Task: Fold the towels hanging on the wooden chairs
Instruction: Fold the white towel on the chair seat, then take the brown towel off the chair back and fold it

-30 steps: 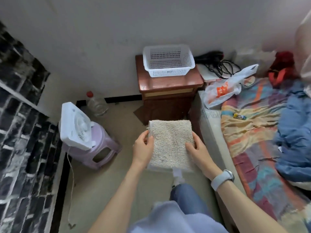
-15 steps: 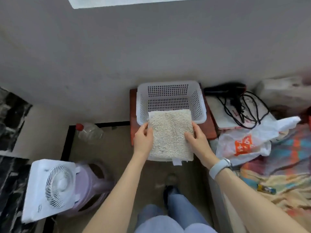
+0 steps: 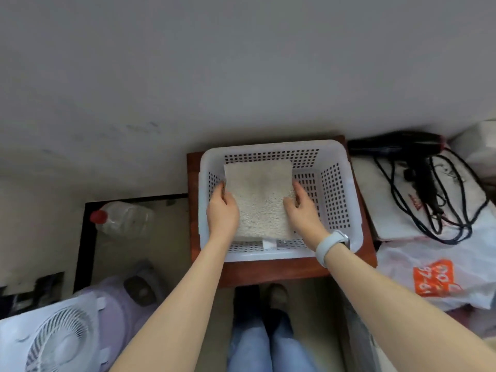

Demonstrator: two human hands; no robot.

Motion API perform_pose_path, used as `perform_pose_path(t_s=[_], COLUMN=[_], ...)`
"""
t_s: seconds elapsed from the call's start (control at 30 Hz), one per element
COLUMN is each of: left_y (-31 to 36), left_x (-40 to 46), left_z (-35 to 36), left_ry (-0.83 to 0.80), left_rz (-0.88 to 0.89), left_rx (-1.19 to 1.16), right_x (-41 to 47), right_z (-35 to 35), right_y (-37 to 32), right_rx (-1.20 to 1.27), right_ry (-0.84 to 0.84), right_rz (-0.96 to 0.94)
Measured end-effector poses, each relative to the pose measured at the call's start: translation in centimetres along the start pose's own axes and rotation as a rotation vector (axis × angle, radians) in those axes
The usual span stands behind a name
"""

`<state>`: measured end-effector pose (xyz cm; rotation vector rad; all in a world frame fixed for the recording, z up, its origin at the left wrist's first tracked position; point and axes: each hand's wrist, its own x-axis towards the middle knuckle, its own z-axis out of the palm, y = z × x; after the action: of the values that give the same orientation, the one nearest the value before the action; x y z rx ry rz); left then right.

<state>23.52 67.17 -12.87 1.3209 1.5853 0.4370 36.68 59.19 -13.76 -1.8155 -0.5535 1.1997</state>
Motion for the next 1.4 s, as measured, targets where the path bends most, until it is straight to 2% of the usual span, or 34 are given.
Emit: perform_pose_path(t_s=[0.1,0.2,0.3,0.37,0.4,0.47,0.57,0.67,0.77,0.9,0.97,1.07,1.17,1.23,1.4], left_y=[-0.8,-1.6,-2.3,-2.4,-2.4,-2.3,-2.1,-2.2,-1.9,-1.2,-0.9,0.0,0.9,1.3,-1.0], left_x=[0.7,-0.4,-1.0,-0.3,0.3,2.0,3.9,4.5,4.5,4.2,3.3,0.8,-2.2,-4.7,-13.7], left_z=[0.5,0.8,1.1,1.3,1.4,1.5,1.1,0.9,1.4,0.8,0.1,-1.6,-4.0,-6.4,-13.1], left_ry=[-0.004,-0.037,-0.04,-0.137,-0.202,-0.322,-0.433,-0.461,-0.47,-0.459,-0.435,-0.367,-0.221,-0.123,0.095], left_rz=[0.015,0.19,0.426,0.531,0.56,0.562,0.481,0.452,0.431,0.472,0.509,0.557,0.55,0.456,0.208], left_rx=[0.087,0.268,0.574,0.791,0.897,1.076,1.251,1.388,1.465,1.472,1.417,1.198,0.952,0.814,0.582], right_x=[2.0,3.1,3.4,2.9,2.8,3.2,5.0,6.0,6.2,5.3,4.0,1.5,-1.1,-3.5,-10.3], right_z=[0.8,1.0,0.6,0.4,0.3,0.0,-1.4,-2.3,-2.0,-1.5,-1.4,-1.2,-0.5,0.7,5.5], right_y=[1.6,2.4,2.6,2.5,2.5,2.5,3.1,3.9,4.0,2.5,1.3,-0.8,-3.0,-4.5,-7.4], right_rx=[-0.022,-0.13,-0.524,-0.878,-1.022,-1.23,-1.405,-1.467,-1.48,-1.424,-1.34,-1.134,-0.861,-0.814,-0.812], right_ry=[-0.041,-0.083,-0.022,0.107,0.116,-0.042,-0.31,-0.394,-0.399,-0.388,-0.33,-0.176,-0.096,-0.134,-0.383], right_rz=[0.031,0.017,-0.073,-0.242,-0.366,-0.544,-0.53,-0.481,-0.457,-0.43,-0.437,-0.387,-0.269,-0.271,-0.45])
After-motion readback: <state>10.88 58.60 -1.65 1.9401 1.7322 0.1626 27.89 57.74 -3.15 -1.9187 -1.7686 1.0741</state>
